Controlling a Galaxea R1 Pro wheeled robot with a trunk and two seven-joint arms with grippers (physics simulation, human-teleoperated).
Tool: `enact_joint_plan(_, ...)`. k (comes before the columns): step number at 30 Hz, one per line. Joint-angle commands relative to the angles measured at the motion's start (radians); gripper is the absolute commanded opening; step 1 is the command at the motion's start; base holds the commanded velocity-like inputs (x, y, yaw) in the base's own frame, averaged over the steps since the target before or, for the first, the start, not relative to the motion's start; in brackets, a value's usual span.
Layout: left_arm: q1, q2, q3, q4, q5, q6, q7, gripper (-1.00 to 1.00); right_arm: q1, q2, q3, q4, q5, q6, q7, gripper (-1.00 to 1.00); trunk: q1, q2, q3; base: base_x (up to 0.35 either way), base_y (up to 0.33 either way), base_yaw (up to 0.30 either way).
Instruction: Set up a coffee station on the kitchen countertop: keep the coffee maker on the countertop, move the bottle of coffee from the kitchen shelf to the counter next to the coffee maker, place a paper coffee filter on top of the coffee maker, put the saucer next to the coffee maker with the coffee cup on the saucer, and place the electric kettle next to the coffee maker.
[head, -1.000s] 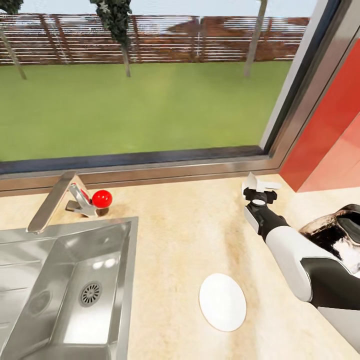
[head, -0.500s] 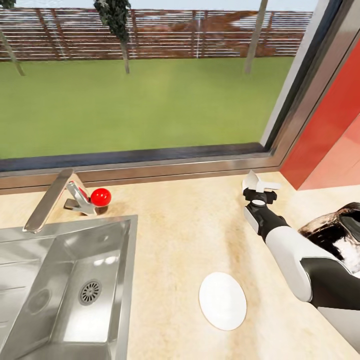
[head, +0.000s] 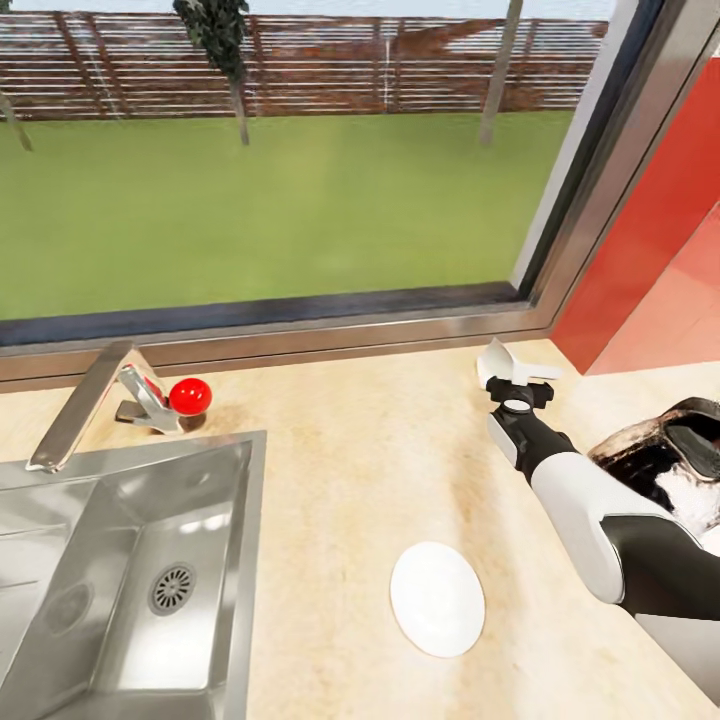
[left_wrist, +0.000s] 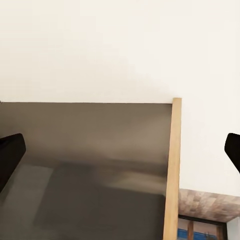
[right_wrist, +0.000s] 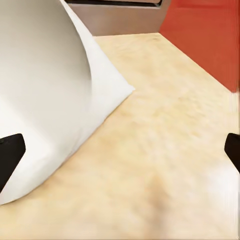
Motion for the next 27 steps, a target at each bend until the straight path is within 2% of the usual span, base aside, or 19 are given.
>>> enact_joint_plan(1,0.0,0.0,0.0,0.002,0.003,-0.006,0.001,1.0,-0.001,0.0,0.003,0.001,0.0,-0.001,-0.003,1.0,0.001,-0.002,-0.002,0.0,0.0,-0.049)
enact_joint_plan(10,0.0,0.0,0.0,0.002,0.003,-0.006,0.001,1.0,-0.001,0.0,0.003,0.001,0.0,-0.001,-0.003,1.0,0.001,-0.002,-0.003,0.0,0.0,-0.003)
enact_joint_plan(27,0.0,0.0,0.0,0.002,0.003,-0.006,0.001,1.0,-0.001,0.0,0.003,0.001,0.0,-0.001,-0.003,1.0,0.001,-0.002,-0.028,0.0,0.0,0.015)
